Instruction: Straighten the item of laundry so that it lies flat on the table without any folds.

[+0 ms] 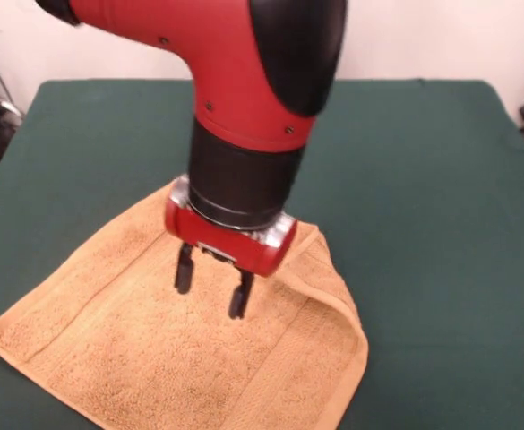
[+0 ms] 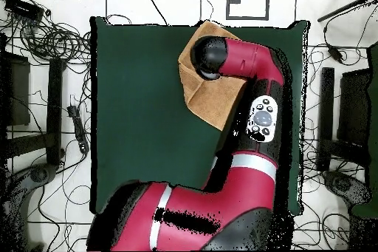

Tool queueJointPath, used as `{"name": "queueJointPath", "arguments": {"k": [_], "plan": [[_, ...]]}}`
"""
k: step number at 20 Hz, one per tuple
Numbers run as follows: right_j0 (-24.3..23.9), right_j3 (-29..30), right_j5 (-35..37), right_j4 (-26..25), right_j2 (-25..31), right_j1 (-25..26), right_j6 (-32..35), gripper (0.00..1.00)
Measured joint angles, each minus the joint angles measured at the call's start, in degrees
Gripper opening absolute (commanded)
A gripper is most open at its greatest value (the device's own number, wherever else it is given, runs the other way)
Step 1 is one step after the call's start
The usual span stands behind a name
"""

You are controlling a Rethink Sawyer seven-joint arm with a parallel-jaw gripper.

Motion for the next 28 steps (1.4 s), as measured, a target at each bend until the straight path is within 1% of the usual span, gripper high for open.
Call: {"name": "queueJointPath", "arguments": {"k": [7, 15, 21, 28], "plan": [[0.3, -0.9, 0.0, 0.0, 0.0, 3.5, 0.0, 1.0], [0.3, -1.0, 0.0, 0.3, 0.0, 5.4, 0.0, 1.0], [1.0, -0.2, 0.0, 0.7, 0.0, 4.6, 0.0, 1.0], [4.4, 1.6, 0.0, 2.0, -0.7, 3.0, 0.0, 1.0]]}}
